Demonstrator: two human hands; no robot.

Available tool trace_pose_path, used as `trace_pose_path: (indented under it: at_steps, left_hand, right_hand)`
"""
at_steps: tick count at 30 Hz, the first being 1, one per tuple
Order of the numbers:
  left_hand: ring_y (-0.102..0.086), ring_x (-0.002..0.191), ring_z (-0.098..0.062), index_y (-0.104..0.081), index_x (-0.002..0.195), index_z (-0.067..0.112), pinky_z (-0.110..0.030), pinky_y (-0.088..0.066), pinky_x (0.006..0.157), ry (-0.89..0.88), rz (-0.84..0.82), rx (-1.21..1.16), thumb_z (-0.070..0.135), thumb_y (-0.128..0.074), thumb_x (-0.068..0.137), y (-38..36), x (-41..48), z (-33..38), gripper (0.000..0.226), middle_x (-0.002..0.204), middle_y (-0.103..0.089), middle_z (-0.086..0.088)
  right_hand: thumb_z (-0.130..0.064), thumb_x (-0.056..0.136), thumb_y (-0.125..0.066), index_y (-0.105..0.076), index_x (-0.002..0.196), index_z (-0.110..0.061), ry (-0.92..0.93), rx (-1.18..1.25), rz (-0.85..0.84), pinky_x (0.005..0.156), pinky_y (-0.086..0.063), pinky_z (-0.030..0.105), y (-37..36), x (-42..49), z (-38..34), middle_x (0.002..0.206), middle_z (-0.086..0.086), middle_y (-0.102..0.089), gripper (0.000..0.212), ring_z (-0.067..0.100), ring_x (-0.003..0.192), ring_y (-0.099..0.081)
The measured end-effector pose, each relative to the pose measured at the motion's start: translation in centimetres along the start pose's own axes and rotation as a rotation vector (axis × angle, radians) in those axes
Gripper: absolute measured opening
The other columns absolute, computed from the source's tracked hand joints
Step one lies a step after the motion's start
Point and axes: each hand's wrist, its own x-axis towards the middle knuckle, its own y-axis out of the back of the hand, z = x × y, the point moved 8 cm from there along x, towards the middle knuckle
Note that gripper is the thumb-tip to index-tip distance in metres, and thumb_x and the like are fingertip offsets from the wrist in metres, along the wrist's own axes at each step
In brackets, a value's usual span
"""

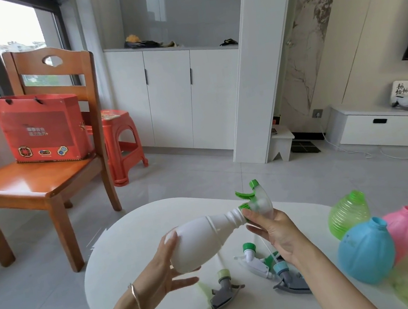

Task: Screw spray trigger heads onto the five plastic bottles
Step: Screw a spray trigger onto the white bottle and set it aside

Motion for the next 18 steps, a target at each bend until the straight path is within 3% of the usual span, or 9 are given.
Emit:
trace_pose_path:
  at_steps: [3, 5, 8, 10, 13, 15, 18]
  left_hand:
    - [-0.065, 0.107, -0.018, -0.050, 0.125, 0.042, -0.029, -0.055, 0.083, -0.115, -0.007, 0.129, 0.036, -0.085, 0.060, -0.1, -0.1, 0.9, 0.074, 0.129, -0.055, -0.003]
    - [-0.063, 0.110, -0.021, -0.053, 0.123, 0.039, -0.033, -0.054, 0.086, -0.094, -0.051, 0.095, 0.042, -0.084, 0.060, -0.6, -0.1, 0.8, 0.070, 0.129, -0.057, -0.003]
    - [-0.068, 0.098, -0.027, -0.061, 0.114, 0.039, -0.043, -0.057, 0.080, 0.053, -0.060, 0.034, 0.064, -0.059, 0.075, -1.4, -0.3, -0.3, 0.047, 0.122, -0.058, -0.009]
    - [-0.068, 0.092, -0.020, -0.057, 0.115, 0.039, -0.036, -0.056, 0.073, 0.021, -0.056, 0.176, 0.057, -0.068, 0.070, -1.5, 0.0, -0.5, 0.050, 0.119, -0.057, -0.009]
    - [-0.064, 0.100, -0.017, -0.047, 0.122, 0.037, -0.026, -0.054, 0.072, -0.088, -0.058, 0.435, 0.034, -0.084, 0.054, -1.9, 0.0, 0.0, 0.077, 0.121, -0.056, -0.005]
    - [-0.062, 0.104, -0.015, -0.044, 0.125, 0.036, -0.025, -0.054, 0.076, -0.103, -0.038, 0.529, 0.036, -0.084, 0.051, -2.1, 0.0, 0.1, 0.085, 0.120, -0.057, -0.001]
    - [-0.065, 0.100, -0.012, -0.055, 0.119, 0.032, -0.026, -0.054, 0.077, -0.053, -0.063, 0.484, 0.049, -0.080, 0.053, -2.8, -0.2, -0.2, 0.073, 0.115, -0.065, -0.001]
  right_hand:
    - [-0.021, 0.062, -0.077, -0.070, 0.093, -0.010, -0.017, 0.068, 0.037, 0.077, -0.054, 0.021, 0.4, 0.1, 0.1, 0.089, 0.002, -0.075, 0.034, 0.015, 0.090, -0.068]
    - [-0.018, 0.066, -0.076, -0.069, 0.093, -0.010, -0.023, 0.087, 0.034, 0.076, -0.053, 0.021, 0.2, 0.2, 0.3, 0.088, 0.002, -0.074, 0.028, 0.015, 0.088, -0.067]
    - [-0.017, 0.068, -0.075, -0.069, 0.093, -0.011, -0.034, 0.095, 0.011, 0.079, -0.051, 0.024, -0.4, 0.1, 0.3, 0.086, 0.001, -0.074, 0.027, 0.015, 0.087, -0.066]
    - [-0.019, 0.067, -0.075, -0.069, 0.096, -0.010, -0.029, 0.092, -0.004, 0.083, -0.050, 0.026, -0.7, 0.1, 0.2, 0.089, 0.001, -0.074, 0.031, 0.016, 0.090, -0.066]
    - [-0.019, 0.071, -0.074, -0.069, 0.099, -0.008, -0.014, 0.030, 0.003, 0.092, -0.049, 0.031, -0.8, -0.1, 0.3, 0.098, 0.006, -0.072, 0.030, 0.020, 0.099, -0.065]
    - [-0.023, 0.070, -0.075, -0.069, 0.101, -0.007, -0.014, -0.001, 0.010, 0.092, -0.050, 0.031, -1.2, -0.2, 0.5, 0.100, 0.008, -0.072, 0.034, 0.020, 0.100, -0.065]
    - [-0.030, 0.064, -0.075, -0.069, 0.100, -0.011, -0.031, 0.026, -0.022, 0.086, -0.051, 0.028, -1.8, -0.3, 0.5, 0.098, 0.003, -0.071, 0.042, 0.016, 0.094, -0.066]
